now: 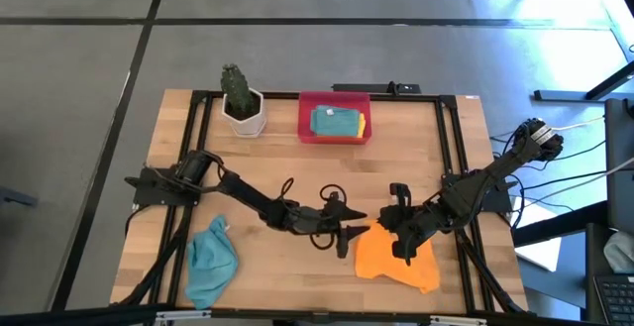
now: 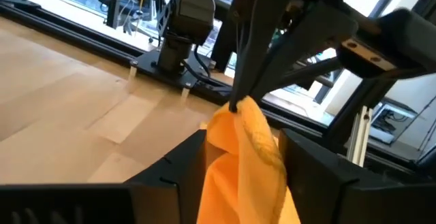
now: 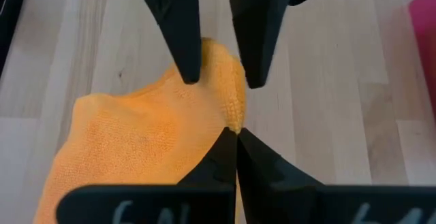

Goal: Fold microfiber towels
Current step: Fold the orange microfiber cloth

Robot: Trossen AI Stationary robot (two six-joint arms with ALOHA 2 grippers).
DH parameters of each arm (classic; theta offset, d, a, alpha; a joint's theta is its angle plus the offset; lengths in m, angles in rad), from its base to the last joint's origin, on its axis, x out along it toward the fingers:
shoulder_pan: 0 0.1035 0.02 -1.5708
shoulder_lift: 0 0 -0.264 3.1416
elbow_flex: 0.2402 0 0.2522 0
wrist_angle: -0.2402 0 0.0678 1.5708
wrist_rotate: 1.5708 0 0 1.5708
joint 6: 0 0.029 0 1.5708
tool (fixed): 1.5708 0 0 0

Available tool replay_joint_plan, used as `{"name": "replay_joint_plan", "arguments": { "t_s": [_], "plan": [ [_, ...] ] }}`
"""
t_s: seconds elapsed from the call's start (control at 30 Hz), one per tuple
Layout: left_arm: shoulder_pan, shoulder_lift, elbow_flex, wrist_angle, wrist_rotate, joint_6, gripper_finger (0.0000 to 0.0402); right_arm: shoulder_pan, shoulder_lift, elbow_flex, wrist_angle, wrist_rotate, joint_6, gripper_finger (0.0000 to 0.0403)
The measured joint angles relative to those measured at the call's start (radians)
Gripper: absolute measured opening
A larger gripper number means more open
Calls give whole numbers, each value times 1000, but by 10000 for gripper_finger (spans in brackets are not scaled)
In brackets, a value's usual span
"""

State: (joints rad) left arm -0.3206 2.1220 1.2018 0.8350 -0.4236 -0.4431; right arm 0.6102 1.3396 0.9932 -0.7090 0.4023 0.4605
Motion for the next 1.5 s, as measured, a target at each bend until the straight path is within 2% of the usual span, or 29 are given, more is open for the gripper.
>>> {"name": "replay_joint_plan", "arguments": {
  "t_s": [0.17,0.37,0.4,0.53,0.63,0.73,0.9,1.1,1.3,1.5],
  "plan": [
    [0,0,0,-7,0,16,126,0,0,0,0,0,-16,4],
    [0,-1,0,36,10,113,18,0,0,0,0,-1,-24,7],
    [0,-5,0,40,31,133,10,0,0,0,0,-1,-25,10],
    [6,-67,0,-3,103,208,3,0,-1,0,7,-32,-50,32],
    [6,-153,1,-121,122,263,1,0,-1,-1,8,-73,-51,52],
    [3,-247,9,-344,124,295,1,0,-1,-1,8,-90,-51,78],
    [-8,-372,110,-778,83,305,0,0,-1,1,8,-90,-57,125],
    [-66,-394,271,-1198,56,401,0,-3,-1,1,2,-74,-71,169],
    [-152,-395,304,-1322,51,424,0,-4,-1,-3,9,-72,-15,183],
    [-231,-376,278,-1342,-2,419,0,-6,-1,-65,30,-79,-17,184]
  ]
}}
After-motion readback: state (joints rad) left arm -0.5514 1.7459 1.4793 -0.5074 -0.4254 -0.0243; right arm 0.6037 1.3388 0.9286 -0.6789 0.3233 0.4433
